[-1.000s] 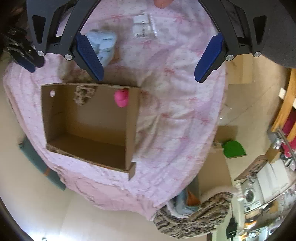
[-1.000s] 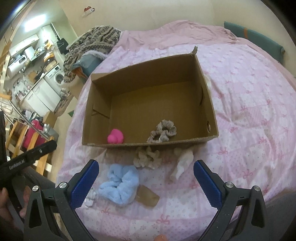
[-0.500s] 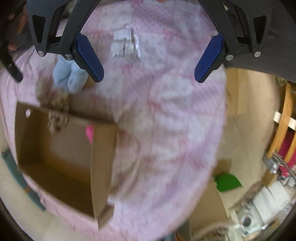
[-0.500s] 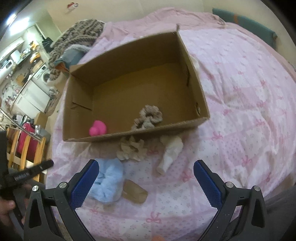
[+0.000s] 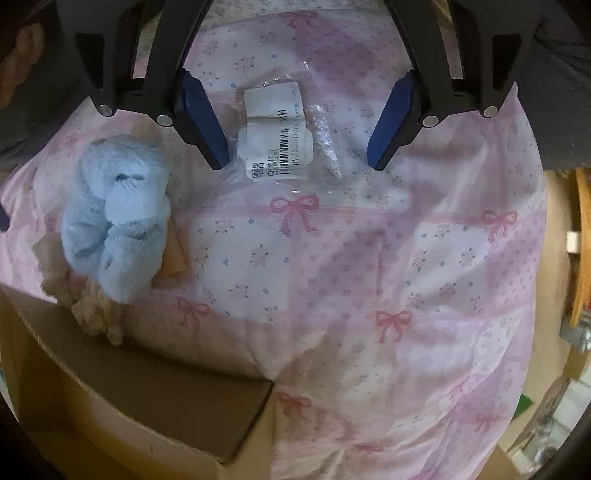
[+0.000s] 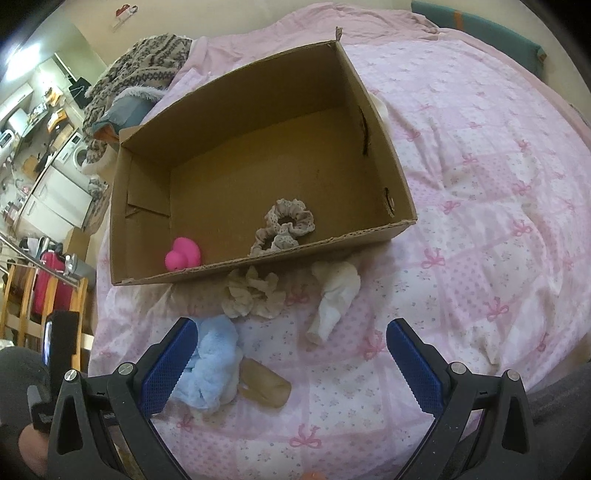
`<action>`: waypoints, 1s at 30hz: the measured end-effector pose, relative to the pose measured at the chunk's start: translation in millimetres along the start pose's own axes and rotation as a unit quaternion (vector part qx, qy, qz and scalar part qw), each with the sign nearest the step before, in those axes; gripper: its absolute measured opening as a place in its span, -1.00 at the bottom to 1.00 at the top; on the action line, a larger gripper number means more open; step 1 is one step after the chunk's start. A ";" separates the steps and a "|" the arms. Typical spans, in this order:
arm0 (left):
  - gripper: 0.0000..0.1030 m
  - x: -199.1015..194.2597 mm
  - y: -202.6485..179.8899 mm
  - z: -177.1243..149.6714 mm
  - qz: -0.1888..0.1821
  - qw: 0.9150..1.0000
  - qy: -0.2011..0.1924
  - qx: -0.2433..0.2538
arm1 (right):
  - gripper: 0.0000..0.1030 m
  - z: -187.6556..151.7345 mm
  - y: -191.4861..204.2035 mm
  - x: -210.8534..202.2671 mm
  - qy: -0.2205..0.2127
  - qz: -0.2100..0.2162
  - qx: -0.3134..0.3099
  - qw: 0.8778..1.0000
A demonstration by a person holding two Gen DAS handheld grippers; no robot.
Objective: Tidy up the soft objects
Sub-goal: 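Grasp the clear labeled packet with the left tool while the right tool grasps the tan pouch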
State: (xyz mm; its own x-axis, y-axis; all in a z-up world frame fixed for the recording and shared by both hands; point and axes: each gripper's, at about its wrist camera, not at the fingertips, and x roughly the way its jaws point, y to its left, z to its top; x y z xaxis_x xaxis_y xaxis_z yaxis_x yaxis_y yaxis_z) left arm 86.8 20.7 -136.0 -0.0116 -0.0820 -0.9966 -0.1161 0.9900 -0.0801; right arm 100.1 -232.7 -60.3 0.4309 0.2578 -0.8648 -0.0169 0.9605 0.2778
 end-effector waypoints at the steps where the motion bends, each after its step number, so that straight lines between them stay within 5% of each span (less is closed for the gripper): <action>1: 0.34 0.2 -3.2 -0.4 0.002 1.000 -0.003 0.007 | 1.00 0.1 -0.1 0.5 0.001 -0.001 0.000 1.000; 3: -0.06 -0.7 -7.0 -1.2 0.001 1.000 -0.009 0.016 | 1.00 0.6 -1.0 1.7 0.003 -0.001 0.003 1.000; 9: -0.51 -4.3 -4.2 -2.7 -0.015 1.000 -0.014 0.014 | 1.00 -0.2 -18.6 16.9 0.048 0.015 0.046 0.998; 14: -0.55 -28.4 11.3 -5.4 -0.024 0.999 -0.047 0.008 | 0.92 -4.7 -28.4 34.4 0.102 0.051 0.076 0.991; 20: -0.55 -58.7 19.4 -8.3 -0.007 0.994 -0.107 -0.005 | -0.04 -15.1 -18.9 52.7 0.161 0.119 0.074 0.977; 28: -0.55 -61.2 6.1 -6.7 -0.014 0.993 -0.116 0.017 | -0.11 -25.4 -13.9 81.4 0.206 0.091 0.068 0.972; 30: -0.55 -61.7 0.9 -5.8 -0.013 0.993 -0.118 0.021 | -0.36 -26.2 -12.1 85.3 0.207 0.085 0.063 0.973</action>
State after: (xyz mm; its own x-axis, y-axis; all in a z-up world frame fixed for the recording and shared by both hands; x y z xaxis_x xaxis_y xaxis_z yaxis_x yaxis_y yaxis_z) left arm 81.7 26.0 -74.4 0.2250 -0.0829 -0.9708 -0.0722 0.9922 -0.1015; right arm 113.5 -219.5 -148.3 0.0302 0.4571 -0.8889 0.0660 0.8865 0.4580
